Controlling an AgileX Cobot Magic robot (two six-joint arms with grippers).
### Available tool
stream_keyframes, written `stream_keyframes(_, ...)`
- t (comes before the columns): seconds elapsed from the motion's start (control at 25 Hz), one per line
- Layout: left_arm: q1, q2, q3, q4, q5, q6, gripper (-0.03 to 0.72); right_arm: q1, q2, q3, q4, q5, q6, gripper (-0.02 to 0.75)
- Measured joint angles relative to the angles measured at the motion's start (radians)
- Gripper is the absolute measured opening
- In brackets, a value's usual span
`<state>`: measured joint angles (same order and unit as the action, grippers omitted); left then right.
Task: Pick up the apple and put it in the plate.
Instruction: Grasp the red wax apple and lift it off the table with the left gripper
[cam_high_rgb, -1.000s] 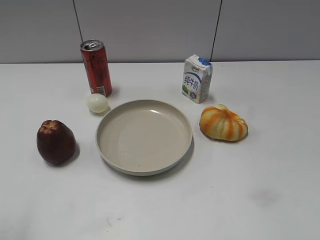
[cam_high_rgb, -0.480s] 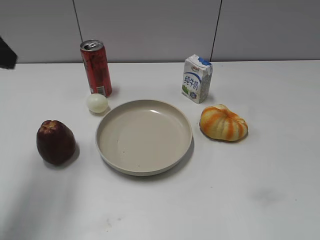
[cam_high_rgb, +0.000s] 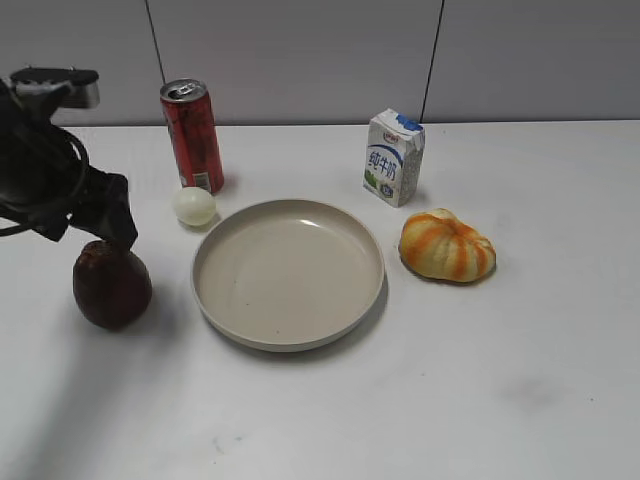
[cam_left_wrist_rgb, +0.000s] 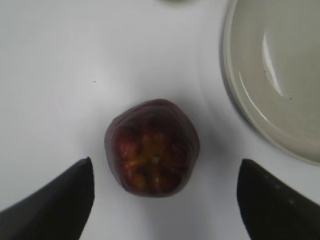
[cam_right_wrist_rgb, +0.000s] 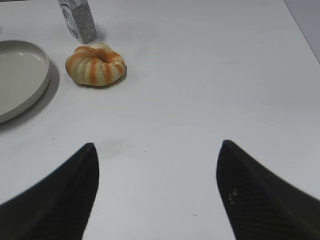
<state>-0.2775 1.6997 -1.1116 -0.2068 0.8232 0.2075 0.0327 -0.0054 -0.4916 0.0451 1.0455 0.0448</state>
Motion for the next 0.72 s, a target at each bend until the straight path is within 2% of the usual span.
stream_keyframes(0.16,0.000,0.068,-0.001,0.012,-0.044,0.000,0.672,0.000,0.000,0.000,0.000,0.000,0.000,0.585)
stream_keyframes(0.44,0.000,0.114,-0.002,0.016,-0.051,0.000,0.533,0.000,0.000,0.000,0.000,0.000,0.000,0.585)
stream_keyframes(0.72,0.000,0.059,-0.046,0.018,0.020,0.000,0.526,0.000,0.000,0.000,0.000,0.000,0.000,0.585)
